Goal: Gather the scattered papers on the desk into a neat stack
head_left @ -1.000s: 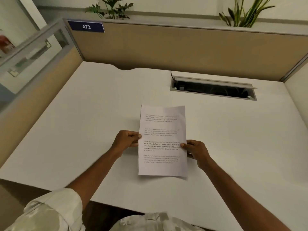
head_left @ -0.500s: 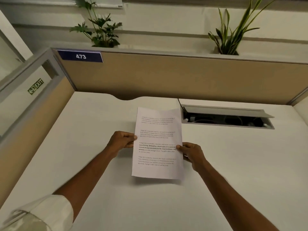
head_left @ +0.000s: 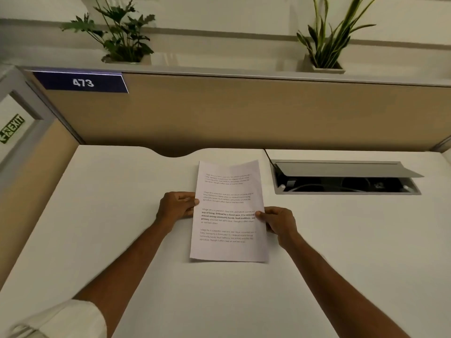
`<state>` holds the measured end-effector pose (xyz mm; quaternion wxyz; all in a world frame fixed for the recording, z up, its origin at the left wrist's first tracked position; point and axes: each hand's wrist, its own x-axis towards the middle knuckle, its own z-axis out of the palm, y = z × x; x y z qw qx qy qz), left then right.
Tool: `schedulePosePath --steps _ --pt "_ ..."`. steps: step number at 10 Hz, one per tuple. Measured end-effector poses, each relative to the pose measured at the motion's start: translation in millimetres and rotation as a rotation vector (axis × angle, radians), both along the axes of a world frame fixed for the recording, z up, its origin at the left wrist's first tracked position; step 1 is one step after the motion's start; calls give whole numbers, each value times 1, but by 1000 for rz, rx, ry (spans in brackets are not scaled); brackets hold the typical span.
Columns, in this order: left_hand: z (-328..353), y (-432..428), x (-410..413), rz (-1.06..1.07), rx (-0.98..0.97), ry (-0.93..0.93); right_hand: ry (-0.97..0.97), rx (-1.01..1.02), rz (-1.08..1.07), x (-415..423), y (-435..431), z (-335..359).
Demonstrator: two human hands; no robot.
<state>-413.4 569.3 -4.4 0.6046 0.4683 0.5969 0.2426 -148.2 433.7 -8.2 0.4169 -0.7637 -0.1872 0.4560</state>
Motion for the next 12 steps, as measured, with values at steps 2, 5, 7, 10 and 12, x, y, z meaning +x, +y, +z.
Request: schedulePosePath --steps 2,5,7,10,12 --pt "-7 7 8 43 36 21 -55 10 -66 5 5 -2" --pt "-14 10 16 100 112 72 -189 78 -182 5 8 -8" --pt "-16 11 21 87 202 186 -233 67 -202 1 12 -13" --pt "-9 9 24 62 217 270 -248 66 -210 -2 12 -14" --pt "2 3 26 75 195 303 -283 47 -214 -4 8 -4"
